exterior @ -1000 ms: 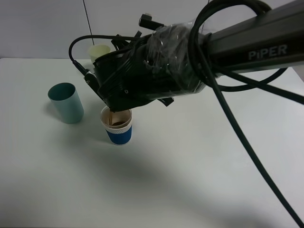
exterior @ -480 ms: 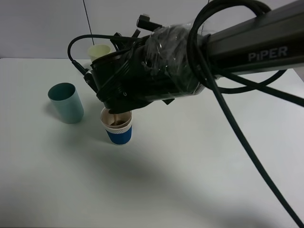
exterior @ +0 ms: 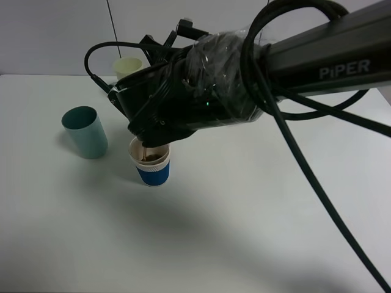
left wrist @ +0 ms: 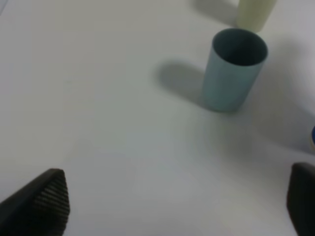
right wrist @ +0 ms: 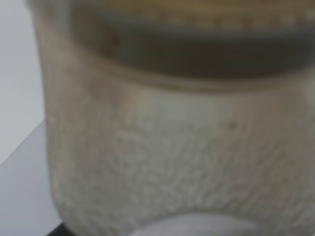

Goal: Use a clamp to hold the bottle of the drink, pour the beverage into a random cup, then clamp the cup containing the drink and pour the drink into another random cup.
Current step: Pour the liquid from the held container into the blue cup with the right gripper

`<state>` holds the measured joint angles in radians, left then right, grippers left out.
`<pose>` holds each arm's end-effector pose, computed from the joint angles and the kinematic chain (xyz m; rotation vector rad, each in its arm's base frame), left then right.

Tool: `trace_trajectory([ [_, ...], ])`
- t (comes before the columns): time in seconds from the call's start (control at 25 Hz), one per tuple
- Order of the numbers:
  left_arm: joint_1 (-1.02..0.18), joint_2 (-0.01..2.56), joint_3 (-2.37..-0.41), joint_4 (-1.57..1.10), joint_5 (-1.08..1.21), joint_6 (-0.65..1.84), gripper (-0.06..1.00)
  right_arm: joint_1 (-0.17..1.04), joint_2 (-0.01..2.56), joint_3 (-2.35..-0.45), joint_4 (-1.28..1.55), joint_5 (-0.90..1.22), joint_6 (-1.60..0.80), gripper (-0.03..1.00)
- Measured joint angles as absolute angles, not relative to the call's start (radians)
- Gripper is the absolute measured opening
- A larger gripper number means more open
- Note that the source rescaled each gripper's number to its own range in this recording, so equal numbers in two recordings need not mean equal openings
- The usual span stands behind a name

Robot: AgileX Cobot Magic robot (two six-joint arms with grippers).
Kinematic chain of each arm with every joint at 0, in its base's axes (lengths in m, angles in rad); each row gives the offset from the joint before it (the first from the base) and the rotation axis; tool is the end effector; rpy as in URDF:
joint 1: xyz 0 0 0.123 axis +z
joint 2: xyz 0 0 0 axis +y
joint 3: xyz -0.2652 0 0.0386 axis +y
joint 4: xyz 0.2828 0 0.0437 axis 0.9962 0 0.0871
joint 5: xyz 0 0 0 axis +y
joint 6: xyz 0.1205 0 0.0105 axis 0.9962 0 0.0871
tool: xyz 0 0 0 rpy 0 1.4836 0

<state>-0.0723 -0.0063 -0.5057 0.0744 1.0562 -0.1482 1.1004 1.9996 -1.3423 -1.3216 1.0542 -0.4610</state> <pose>0.0684 0.0029 0.2834 -0.0806 2.0243 -0.0506 0.2868 0.3391 0.1559 -2.2496 0.9719 -1.4560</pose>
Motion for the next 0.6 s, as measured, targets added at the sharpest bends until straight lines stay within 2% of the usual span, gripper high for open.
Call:
trace_trajectory([
  [0.6, -0.072, -0.006, -0.506, 0.074, 1.056, -0.148, 0.66, 1.121, 2.000, -1.342, -1.414, 1.054, -0.450, 0.00],
])
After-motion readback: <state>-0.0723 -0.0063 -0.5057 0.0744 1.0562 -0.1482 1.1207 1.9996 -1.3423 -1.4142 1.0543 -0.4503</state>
